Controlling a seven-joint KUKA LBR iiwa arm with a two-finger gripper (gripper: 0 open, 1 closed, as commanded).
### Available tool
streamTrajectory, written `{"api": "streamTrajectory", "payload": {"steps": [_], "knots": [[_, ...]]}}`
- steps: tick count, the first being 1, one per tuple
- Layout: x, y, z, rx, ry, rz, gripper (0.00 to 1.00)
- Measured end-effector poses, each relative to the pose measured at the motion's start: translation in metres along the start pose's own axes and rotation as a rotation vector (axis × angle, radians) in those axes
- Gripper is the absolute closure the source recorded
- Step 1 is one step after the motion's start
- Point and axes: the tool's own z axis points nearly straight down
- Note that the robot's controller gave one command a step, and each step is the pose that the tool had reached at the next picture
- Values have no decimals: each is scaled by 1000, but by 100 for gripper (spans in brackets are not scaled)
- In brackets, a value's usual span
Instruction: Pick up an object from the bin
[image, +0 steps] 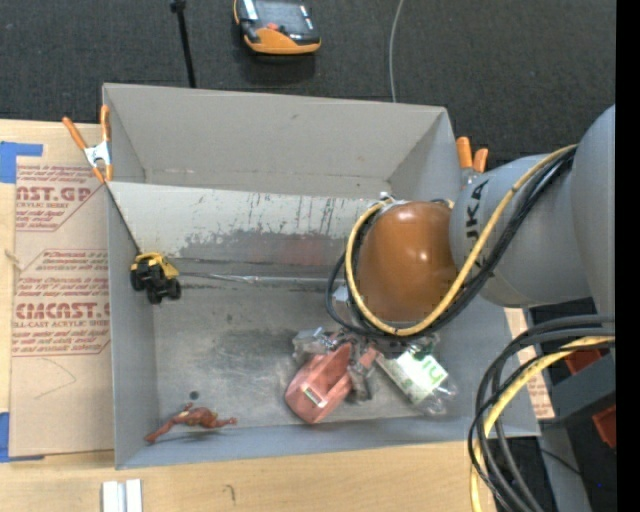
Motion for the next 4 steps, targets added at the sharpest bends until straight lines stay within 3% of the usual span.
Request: {"api": "streamTrajectory", "payload": {"steps": [4], "knots": [[2,2,-41,2,5,1,100]]}}
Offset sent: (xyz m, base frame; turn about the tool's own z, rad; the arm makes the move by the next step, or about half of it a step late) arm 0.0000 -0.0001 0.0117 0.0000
